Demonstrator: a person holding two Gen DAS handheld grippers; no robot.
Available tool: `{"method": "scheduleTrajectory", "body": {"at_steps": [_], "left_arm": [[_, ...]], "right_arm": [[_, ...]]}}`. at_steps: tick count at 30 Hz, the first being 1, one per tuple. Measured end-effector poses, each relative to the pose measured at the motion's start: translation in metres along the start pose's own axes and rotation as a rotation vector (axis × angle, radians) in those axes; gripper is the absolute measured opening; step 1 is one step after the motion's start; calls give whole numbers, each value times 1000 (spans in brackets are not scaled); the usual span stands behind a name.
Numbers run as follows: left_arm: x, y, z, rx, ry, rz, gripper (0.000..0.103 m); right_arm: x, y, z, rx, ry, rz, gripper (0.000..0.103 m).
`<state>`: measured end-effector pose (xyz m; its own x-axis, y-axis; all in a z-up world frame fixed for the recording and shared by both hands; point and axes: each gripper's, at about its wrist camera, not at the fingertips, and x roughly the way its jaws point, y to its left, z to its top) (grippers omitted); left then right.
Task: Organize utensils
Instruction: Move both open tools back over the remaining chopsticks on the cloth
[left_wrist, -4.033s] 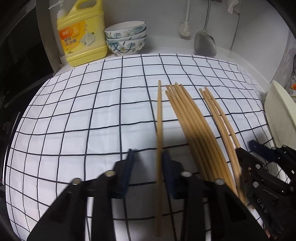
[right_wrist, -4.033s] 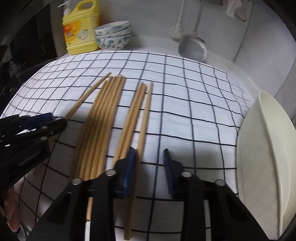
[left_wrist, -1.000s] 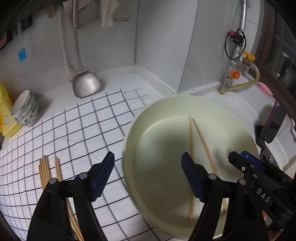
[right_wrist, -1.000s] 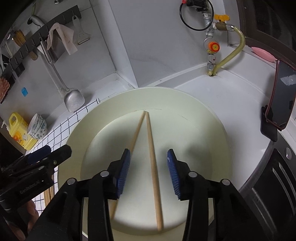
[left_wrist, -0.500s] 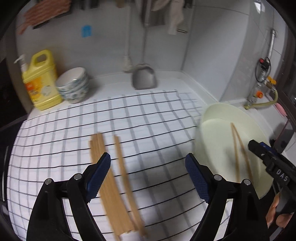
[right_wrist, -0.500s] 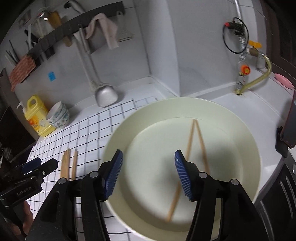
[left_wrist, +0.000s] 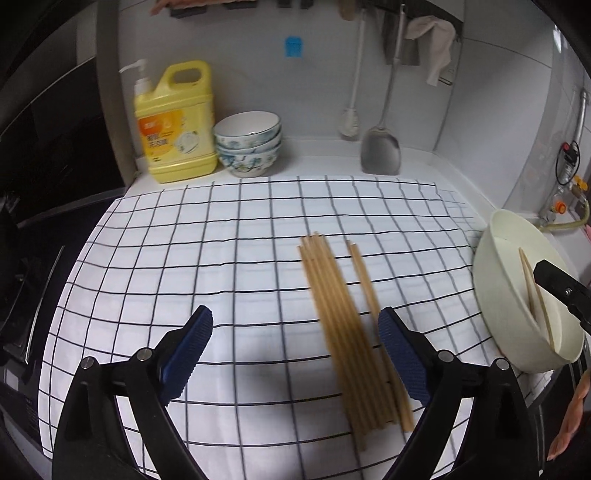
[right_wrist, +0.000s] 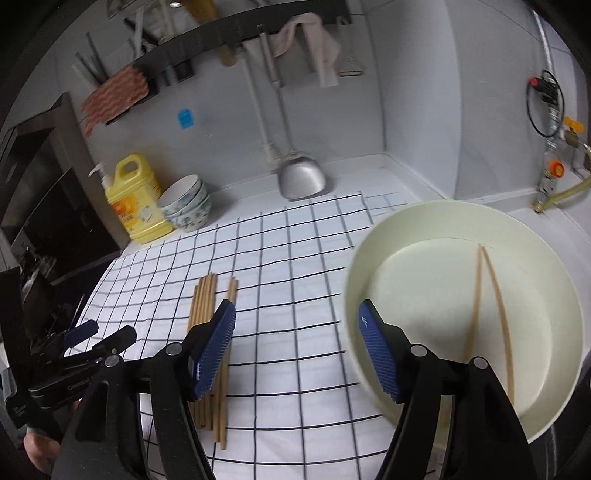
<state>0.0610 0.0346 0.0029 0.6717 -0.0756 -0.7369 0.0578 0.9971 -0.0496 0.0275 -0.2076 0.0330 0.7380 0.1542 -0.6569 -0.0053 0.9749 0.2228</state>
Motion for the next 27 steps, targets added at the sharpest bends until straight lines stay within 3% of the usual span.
{"method": "scheduleTrajectory", "body": {"at_steps": [9,27], "left_arm": [[27,24,-21,-17,41,24,89],[54,32,-36,23,76,87,89]], "right_arm": [[29,45,-19,-99,77,38,67],[94,55,-53,-139,269,34,67]]}}
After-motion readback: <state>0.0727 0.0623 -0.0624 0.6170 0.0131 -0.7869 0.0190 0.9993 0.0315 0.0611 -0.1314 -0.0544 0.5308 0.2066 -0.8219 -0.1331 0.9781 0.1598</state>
